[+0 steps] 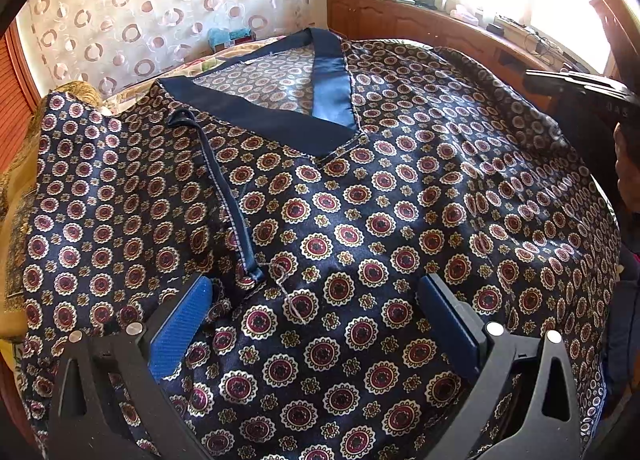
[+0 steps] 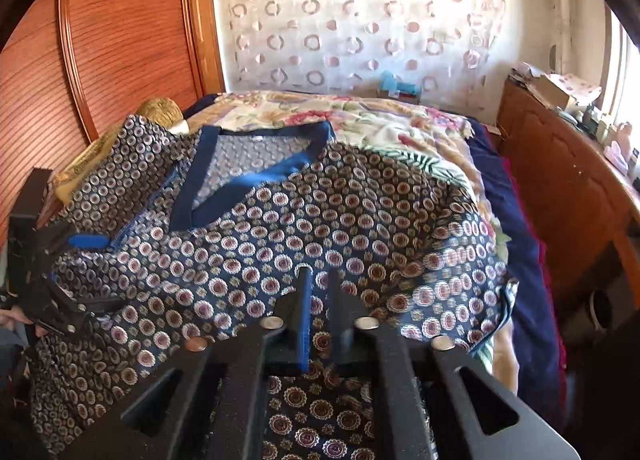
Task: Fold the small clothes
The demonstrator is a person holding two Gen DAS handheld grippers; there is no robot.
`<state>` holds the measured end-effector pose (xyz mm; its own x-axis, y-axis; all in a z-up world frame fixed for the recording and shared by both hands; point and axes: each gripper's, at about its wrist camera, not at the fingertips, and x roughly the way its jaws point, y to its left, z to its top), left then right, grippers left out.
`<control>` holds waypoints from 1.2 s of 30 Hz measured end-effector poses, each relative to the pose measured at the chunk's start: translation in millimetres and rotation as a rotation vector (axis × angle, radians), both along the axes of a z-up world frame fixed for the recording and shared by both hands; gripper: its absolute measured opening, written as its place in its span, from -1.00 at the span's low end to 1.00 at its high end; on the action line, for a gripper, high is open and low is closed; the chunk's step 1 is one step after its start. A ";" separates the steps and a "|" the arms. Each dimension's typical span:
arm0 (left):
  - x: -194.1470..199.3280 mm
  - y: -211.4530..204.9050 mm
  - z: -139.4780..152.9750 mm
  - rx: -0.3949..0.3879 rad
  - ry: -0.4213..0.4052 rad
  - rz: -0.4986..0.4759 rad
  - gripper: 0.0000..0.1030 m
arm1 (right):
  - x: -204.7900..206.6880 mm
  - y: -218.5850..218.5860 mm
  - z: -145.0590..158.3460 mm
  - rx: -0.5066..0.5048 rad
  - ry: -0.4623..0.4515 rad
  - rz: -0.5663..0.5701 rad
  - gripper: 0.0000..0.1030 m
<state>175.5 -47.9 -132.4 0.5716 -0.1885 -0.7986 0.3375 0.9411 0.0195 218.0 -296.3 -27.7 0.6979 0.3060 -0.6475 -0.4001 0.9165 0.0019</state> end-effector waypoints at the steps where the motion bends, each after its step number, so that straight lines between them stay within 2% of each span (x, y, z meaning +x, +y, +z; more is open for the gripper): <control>1: -2.4 0.6 3.9 -0.001 -0.025 0.009 1.00 | 1.5 -5.8 1.9 0.003 -0.005 -0.014 -0.23; 3: -6.6 0.9 13.5 -0.020 -0.068 0.011 1.00 | -0.9 -18.3 5.3 0.018 -0.023 -0.050 -0.05; 7: -8.7 -5.5 36.8 -0.066 -0.132 -0.010 1.00 | 5.3 -58.5 3.2 0.034 -0.014 -0.174 -0.05; 14: 8.8 -33.0 54.4 -0.103 -0.126 -0.113 1.00 | 42.2 -108.1 -30.1 0.082 0.110 -0.314 -0.05; 18: 24.2 -52.4 57.5 -0.110 -0.116 -0.169 1.00 | 67.1 -118.0 -44.4 0.121 0.167 -0.347 -0.05; 23: 41.7 -70.9 59.3 -0.082 -0.137 -0.206 1.00 | 93.6 -124.7 -52.1 0.175 0.212 -0.325 -0.05; 24: 46.5 -73.7 58.2 -0.075 -0.140 -0.209 1.00 | 96.5 -124.3 -50.9 0.179 0.216 -0.322 -0.09; 25: 48.7 -74.6 57.6 -0.070 -0.144 -0.209 1.00 | 96.8 -127.0 -49.6 0.181 0.216 -0.310 -0.27; 26: 51.1 -74.6 56.3 -0.066 -0.147 -0.210 0.99 | 97.2 -127.2 -47.0 0.181 0.214 -0.293 -0.36; 28: 56.7 -74.7 50.9 -0.060 -0.147 -0.211 1.00 | 95.8 -125.5 -41.8 0.139 0.186 -0.274 -0.83; 32: 61.0 -76.1 38.0 -0.044 -0.145 -0.220 1.00 | 91.5 -109.7 -34.2 0.060 0.093 -0.245 -0.90; 36: 65.6 -71.6 28.5 -0.062 -0.112 -0.208 1.00 | 87.3 -88.8 -12.7 0.087 0.031 -0.168 -0.90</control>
